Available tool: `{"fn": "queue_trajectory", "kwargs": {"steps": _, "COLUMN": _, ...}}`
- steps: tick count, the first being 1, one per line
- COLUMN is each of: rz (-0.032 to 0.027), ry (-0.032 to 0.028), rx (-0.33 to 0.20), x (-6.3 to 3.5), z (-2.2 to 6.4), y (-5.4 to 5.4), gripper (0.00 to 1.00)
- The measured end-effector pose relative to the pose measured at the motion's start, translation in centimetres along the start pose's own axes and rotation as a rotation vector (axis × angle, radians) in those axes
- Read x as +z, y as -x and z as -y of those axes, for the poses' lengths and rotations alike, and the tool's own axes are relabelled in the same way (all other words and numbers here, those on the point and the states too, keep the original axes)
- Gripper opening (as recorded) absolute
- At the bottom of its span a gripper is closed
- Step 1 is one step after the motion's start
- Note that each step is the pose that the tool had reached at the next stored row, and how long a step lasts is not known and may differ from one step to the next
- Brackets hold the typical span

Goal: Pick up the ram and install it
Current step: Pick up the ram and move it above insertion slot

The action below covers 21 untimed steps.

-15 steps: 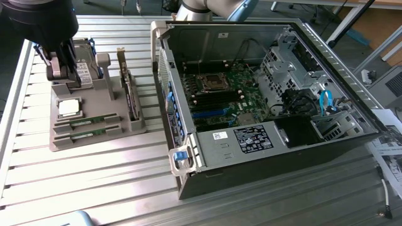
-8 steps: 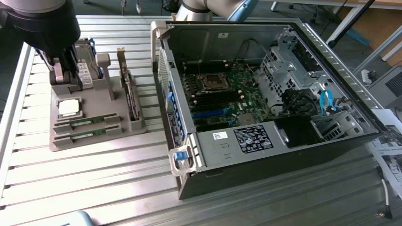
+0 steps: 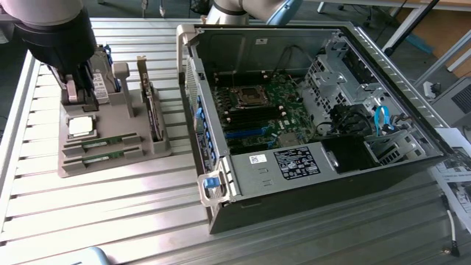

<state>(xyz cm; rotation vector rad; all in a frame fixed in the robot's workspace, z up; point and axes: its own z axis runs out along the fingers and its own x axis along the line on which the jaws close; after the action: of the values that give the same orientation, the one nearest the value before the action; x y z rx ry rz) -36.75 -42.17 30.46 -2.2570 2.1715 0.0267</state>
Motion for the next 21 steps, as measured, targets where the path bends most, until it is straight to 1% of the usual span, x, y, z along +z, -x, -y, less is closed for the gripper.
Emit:
{"fn": "queue_trajectory", "kwargs": {"steps": 7, "rz": 0.0, "ry": 0.0, "rx": 0.0, "x": 0.82, "z": 0.01, "y": 0.0, "gripper": 0.1}}
{"fn": "queue_trajectory", "kwargs": {"steps": 14, "rz": 0.0001, "ry": -0.0002, "rx": 0.0, "x": 0.85, "z": -0.01, "y": -0.1, "gripper": 0.1}}
{"fn": "queue_trajectory", "kwargs": {"steps": 21, "rz": 0.0, "ry": -0.0001, "rx": 0.0, "x": 0.83, "z": -0.04, "y": -1.0, "gripper": 0.1}}
